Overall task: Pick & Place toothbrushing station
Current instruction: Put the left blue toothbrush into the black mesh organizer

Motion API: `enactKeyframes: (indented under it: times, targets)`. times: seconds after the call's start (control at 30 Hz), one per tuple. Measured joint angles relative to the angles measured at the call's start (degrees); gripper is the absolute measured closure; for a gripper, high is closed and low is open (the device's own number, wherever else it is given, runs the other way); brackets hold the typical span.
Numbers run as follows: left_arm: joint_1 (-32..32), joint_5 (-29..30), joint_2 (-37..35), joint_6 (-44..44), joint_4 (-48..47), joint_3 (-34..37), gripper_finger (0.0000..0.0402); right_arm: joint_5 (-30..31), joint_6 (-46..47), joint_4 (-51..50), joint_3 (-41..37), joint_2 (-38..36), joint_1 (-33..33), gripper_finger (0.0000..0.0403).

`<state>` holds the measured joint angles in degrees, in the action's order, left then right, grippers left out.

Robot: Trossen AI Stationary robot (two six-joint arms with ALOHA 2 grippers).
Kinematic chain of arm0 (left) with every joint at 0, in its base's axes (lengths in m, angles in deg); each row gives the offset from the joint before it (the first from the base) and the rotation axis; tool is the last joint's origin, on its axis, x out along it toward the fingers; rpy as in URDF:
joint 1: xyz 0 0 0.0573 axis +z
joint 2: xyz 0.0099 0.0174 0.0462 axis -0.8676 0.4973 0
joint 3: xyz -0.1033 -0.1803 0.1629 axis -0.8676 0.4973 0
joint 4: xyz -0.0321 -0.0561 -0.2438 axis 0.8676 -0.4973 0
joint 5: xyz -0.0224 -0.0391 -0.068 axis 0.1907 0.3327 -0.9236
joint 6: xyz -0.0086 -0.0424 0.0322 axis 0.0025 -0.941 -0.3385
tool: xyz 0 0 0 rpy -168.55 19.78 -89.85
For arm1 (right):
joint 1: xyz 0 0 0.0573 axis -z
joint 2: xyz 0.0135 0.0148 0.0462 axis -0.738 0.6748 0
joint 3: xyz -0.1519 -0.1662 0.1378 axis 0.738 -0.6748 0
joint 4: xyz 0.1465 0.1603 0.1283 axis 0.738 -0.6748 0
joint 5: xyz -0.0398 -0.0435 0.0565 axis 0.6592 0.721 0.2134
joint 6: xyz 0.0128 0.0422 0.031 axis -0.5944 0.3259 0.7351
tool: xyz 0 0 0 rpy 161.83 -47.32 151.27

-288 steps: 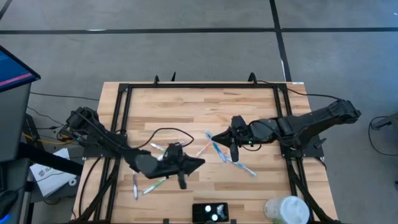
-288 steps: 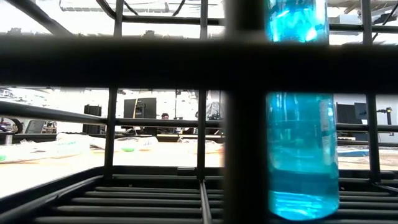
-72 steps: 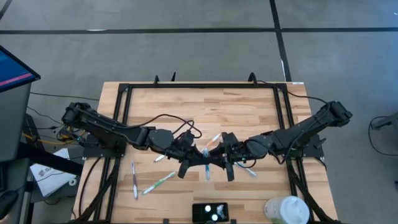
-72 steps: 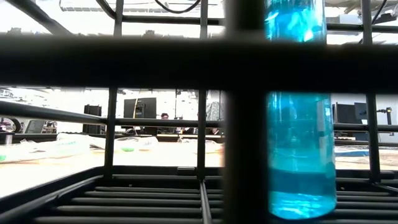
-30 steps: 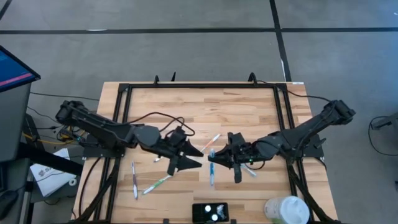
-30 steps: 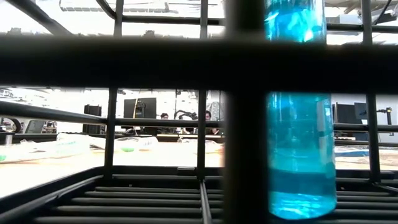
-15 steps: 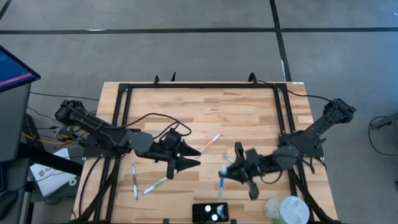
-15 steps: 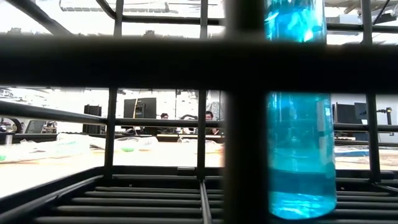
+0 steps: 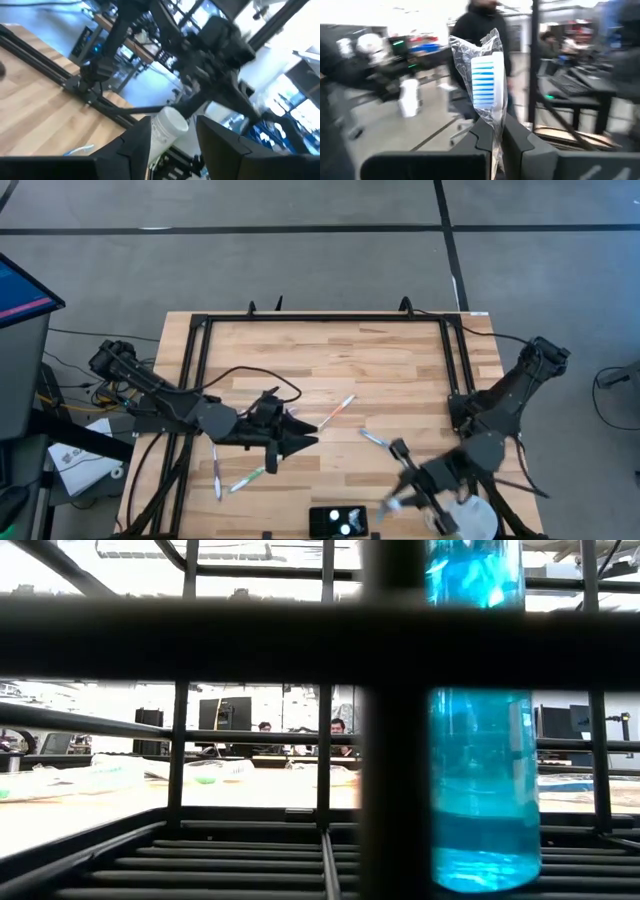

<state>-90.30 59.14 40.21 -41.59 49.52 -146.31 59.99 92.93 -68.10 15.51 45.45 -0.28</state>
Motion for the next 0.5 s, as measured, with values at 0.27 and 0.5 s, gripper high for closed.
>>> enactKeyframes:
  times: [0.27, 0.5]
  targets:
    - [-2.89, 8.08, 1.36, -1.27, 3.38, -0.11, 0.0261, -0.95, -4.18, 2.30, -4.10, 1.18, -2.77, 0.0397]
    - [-4.05, 11.47, 4.00, -2.75, 6.82, -0.04, 0.0262, -2.15, -6.15, 12.51, -11.65, 1.16, -2.39, 0.0392]
